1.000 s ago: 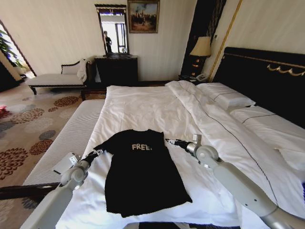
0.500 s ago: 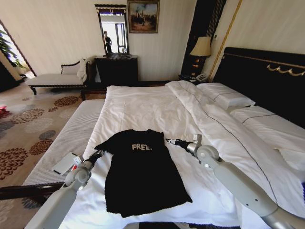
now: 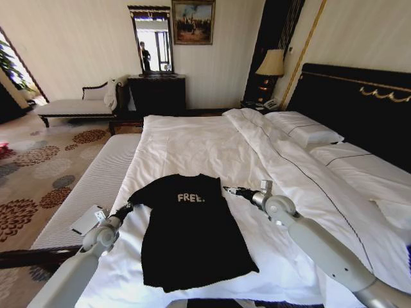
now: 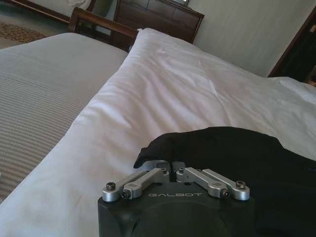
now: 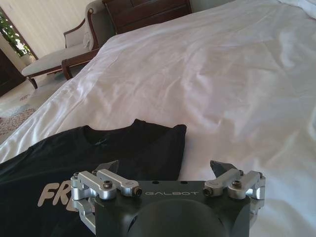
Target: Fold the clothes on the bed.
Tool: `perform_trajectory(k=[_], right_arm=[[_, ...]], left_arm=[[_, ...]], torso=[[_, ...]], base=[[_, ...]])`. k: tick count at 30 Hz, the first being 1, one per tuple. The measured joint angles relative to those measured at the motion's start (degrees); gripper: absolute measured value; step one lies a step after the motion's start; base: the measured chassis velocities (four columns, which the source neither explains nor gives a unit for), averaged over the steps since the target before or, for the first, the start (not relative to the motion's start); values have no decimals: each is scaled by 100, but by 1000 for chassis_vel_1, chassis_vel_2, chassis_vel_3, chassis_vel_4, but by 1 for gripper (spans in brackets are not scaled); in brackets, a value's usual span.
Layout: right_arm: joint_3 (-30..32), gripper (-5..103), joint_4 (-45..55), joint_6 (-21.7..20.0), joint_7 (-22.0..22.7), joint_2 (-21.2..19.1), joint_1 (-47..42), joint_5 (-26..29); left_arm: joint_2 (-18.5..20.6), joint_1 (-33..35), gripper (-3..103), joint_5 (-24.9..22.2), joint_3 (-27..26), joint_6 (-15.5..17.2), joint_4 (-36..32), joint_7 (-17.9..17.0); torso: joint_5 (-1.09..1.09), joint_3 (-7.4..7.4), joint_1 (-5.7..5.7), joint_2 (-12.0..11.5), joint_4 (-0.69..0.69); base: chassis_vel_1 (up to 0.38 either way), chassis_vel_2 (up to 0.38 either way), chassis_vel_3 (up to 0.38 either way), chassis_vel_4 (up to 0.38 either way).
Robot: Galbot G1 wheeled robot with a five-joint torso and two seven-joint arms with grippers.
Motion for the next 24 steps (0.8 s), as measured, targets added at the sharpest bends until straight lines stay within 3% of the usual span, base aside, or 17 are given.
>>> perform_trajectory(k=[14,24], right_arm=[[37,100,32,10,-69,2,-79,-133],[103,100,109,32,-83,-80,-125,-160]], left_arm=[[325,-31,1,286,189,247,-1076,-535],[434,-380,1,396,705,348,-1150,-711]], torso=[[1,0,0,0,0],[0,0,0,0,2]], base=[[0,0,0,0],[0,0,0,0]])
